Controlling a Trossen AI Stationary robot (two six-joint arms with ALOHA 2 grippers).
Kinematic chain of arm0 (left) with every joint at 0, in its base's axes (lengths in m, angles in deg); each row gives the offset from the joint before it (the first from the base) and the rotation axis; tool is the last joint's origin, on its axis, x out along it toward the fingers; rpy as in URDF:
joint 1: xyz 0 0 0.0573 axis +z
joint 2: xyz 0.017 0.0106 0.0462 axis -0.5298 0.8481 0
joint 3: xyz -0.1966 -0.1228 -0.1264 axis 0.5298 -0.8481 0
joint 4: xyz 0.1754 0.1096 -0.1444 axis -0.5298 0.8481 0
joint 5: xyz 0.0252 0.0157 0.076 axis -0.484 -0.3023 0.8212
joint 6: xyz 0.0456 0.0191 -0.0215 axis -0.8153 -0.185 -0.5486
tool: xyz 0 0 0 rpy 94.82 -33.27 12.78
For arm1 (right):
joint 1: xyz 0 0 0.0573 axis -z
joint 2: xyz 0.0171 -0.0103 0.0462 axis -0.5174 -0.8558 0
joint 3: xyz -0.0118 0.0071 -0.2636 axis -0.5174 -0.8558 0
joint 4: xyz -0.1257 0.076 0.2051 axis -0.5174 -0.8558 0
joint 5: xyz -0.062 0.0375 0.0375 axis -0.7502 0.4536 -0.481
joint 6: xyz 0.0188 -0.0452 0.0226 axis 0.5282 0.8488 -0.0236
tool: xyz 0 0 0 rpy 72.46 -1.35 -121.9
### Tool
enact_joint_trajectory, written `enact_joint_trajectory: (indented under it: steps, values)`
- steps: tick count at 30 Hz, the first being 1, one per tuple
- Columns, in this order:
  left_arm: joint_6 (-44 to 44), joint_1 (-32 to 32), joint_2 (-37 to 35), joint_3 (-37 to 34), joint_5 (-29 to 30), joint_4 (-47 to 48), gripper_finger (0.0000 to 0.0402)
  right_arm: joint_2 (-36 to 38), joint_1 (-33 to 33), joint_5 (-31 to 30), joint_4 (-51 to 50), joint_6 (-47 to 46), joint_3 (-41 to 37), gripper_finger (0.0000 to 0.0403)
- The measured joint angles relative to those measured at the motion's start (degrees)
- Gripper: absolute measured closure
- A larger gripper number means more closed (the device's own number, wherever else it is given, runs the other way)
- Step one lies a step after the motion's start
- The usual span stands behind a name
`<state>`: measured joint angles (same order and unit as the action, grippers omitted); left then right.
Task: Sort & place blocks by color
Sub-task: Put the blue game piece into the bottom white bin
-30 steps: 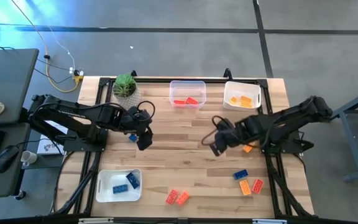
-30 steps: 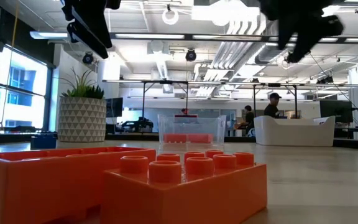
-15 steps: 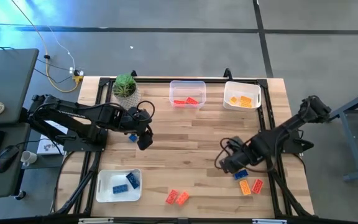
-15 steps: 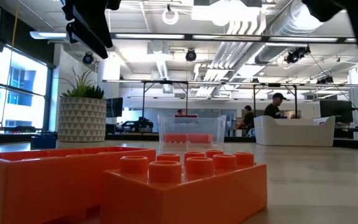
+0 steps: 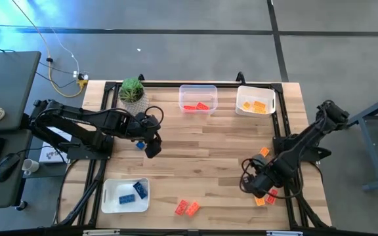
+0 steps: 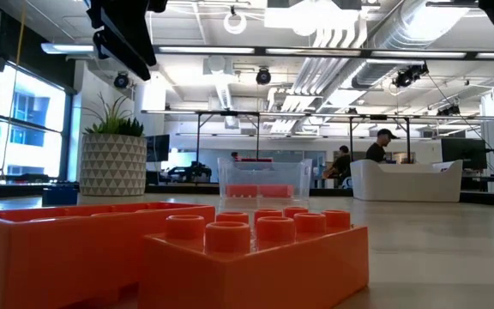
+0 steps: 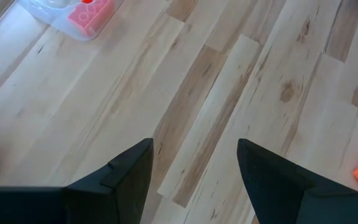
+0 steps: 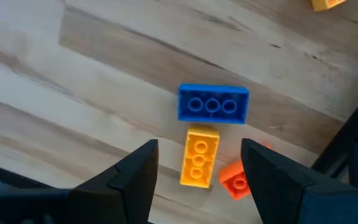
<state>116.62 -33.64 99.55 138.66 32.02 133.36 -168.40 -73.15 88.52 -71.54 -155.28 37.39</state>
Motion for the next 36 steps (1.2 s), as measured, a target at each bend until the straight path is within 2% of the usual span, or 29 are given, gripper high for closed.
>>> enact_joint_trajectory:
  steps: [10, 20, 24, 36]
  values:
    - [-1.72, -0.02, 0.0, 0.0, 0.03, 0.0, 0.0183, 0.0, -0.02, 7.55, 3.21, 4.57, -5.2, 0.0187]
    - [-2.68, 0.13, 0.0, 0.0, 1.36, 0.0, 0.0183, 0.0, 2.3, 5.73, 14.05, 19.28, -6.85, 0.0187]
    - [-4.41, 0.15, 0.0, 0.0, 1.38, -0.02, 0.0183, 0.0, 5.02, 2.61, 19.11, 27.15, -6.85, 0.0187]
    - [-4.9, 0.15, 0.0, 0.0, 2.69, -0.04, 0.0183, 0.0, 11.2, 1.51, 17.46, 45.33, -6.85, 0.0187]
